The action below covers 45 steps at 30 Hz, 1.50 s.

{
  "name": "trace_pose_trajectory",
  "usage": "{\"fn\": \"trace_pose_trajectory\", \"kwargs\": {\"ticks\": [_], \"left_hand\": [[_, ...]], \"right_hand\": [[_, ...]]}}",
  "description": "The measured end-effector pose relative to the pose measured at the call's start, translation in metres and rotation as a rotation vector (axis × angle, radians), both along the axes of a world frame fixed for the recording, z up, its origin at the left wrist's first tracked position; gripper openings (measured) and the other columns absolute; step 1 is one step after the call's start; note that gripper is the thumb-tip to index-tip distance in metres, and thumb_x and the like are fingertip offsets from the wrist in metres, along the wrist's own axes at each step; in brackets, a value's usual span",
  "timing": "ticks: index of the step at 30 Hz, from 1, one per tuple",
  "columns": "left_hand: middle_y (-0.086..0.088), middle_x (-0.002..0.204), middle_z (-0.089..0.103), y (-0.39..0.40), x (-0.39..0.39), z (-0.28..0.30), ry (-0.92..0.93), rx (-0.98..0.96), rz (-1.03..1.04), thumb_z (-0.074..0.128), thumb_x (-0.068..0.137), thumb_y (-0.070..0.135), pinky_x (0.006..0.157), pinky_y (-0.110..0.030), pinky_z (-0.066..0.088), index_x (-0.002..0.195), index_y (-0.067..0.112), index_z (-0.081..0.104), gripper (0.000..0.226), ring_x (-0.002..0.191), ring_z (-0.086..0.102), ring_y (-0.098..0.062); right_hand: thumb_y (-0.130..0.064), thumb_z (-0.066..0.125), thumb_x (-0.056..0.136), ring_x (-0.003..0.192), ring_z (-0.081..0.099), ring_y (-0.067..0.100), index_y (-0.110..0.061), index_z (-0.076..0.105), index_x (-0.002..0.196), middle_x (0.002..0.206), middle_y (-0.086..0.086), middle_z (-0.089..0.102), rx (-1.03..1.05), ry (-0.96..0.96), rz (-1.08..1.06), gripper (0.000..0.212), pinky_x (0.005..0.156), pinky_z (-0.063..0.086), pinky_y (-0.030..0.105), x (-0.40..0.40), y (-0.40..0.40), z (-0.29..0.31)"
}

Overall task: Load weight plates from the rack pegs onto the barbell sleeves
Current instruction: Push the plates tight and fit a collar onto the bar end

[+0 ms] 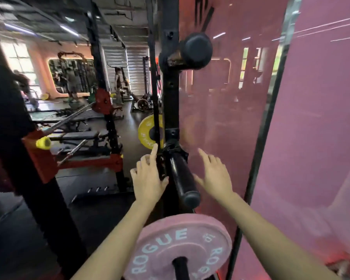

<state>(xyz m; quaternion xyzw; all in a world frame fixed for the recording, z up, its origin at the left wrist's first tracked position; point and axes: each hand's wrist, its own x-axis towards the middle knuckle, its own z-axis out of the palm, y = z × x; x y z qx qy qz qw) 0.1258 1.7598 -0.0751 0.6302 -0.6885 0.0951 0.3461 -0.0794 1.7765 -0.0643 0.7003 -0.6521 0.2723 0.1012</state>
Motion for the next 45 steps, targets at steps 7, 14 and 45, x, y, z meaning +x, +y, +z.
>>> {"fn": "trace_pose_trajectory", "kwargs": {"ticks": [7,14,45], "left_hand": [[-0.004,0.136,0.043,-0.032,0.001,0.004,-0.036,0.049,0.044,0.077,0.077,0.038,0.096,-0.045,0.035,0.150,0.041,0.022,0.092,0.121,0.043,-0.025],[0.001,0.118,0.061,-0.026,0.001,0.001,-0.063,-0.059,-0.012,0.070,0.079,0.040,0.087,-0.040,0.037,0.140,0.029,0.045,0.066,0.108,0.052,-0.023],[0.008,0.104,0.060,0.237,0.068,0.001,0.024,-0.244,-0.381,0.073,0.073,0.052,0.088,-0.038,0.035,0.136,0.030,0.053,0.070,0.098,0.055,-0.020]], "right_hand": [[-0.002,0.053,0.081,0.111,0.048,0.034,-0.018,0.015,0.154,0.128,0.011,0.054,0.028,0.011,0.142,0.084,0.085,0.042,0.046,0.019,-0.047,-0.001],[-0.008,0.051,0.084,0.101,0.048,0.030,-0.018,0.029,0.148,0.119,0.007,0.058,-0.076,-0.042,0.199,0.068,0.083,0.042,0.046,0.021,-0.042,-0.004],[-0.041,0.072,0.071,0.102,0.052,0.024,-0.026,0.030,0.144,0.120,-0.001,0.056,-0.210,-0.089,0.089,0.086,0.084,0.047,0.038,0.081,0.283,0.010]]}}
